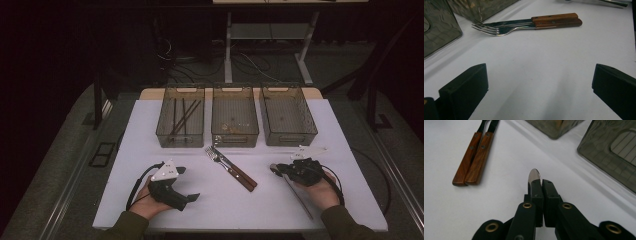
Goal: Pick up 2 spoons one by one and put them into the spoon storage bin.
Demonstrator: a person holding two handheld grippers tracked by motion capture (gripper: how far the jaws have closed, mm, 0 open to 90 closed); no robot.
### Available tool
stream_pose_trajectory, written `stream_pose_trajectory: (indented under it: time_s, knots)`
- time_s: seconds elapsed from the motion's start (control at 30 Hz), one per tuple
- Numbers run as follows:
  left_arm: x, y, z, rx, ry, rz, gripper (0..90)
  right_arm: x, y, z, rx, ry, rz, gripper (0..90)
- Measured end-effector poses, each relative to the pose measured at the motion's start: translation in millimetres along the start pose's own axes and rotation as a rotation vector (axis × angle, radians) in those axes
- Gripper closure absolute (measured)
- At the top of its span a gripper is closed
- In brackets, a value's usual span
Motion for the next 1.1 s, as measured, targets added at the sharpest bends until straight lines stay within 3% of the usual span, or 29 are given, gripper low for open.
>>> stream_pose_trajectory:
  time_s: [0.57, 1.1]
  knots:
    - [1.8, -5.8, -1.5, 0.042, 0.003, 0.010, 0.0, -1.1, 7.2, 25.8, -0.017, 0.066, 0.014, 88.2]
    - [-1.6, -2.4, -2.6, 0.028, -0.010, 0.002, 0.0, -1.8, 12.1, 54.3, -0.077, 0.155, 0.027, 88.1]
Point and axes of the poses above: each handheld gripper's, and its own axes: x roughly backward along the jaws, z roughly out of its top, y roughly to its right, the point moved 7 cm from there along -x, roughly forward along the jaws, and after that the axes turned 8 degrees about -z, right-handed, at the moved point
